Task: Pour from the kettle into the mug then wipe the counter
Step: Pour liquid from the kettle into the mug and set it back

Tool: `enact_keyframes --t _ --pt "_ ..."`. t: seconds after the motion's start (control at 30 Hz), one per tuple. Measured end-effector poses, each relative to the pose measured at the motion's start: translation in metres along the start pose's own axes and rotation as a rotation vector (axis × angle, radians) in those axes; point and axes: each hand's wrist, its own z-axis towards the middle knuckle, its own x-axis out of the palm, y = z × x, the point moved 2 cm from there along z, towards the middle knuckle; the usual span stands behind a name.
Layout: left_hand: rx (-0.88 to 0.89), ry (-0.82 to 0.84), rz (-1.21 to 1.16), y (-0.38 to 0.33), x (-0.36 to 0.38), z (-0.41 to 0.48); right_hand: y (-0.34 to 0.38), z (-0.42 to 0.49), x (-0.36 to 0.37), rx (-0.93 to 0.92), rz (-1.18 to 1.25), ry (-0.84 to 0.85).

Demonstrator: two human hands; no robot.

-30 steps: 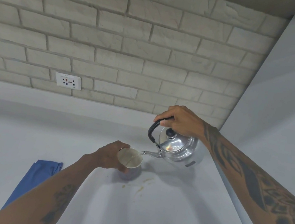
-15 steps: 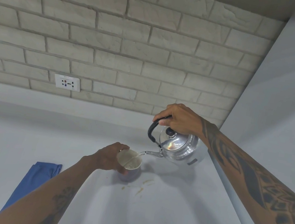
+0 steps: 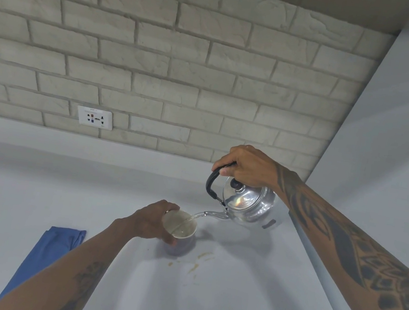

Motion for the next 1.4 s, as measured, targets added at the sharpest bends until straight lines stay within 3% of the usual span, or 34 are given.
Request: enact_keyframes --t 0.8,1.4 --pt "-0.037 0.033 -0.111 0.002 0.001 0.002 0.008 0.005 -0.011 -0.050 -0.078 0.023" --pt "-0.017 0.016 -0.036 0.001 0.000 0.003 0.011 0.013 -0.015 -0.098 -0.125 0.030"
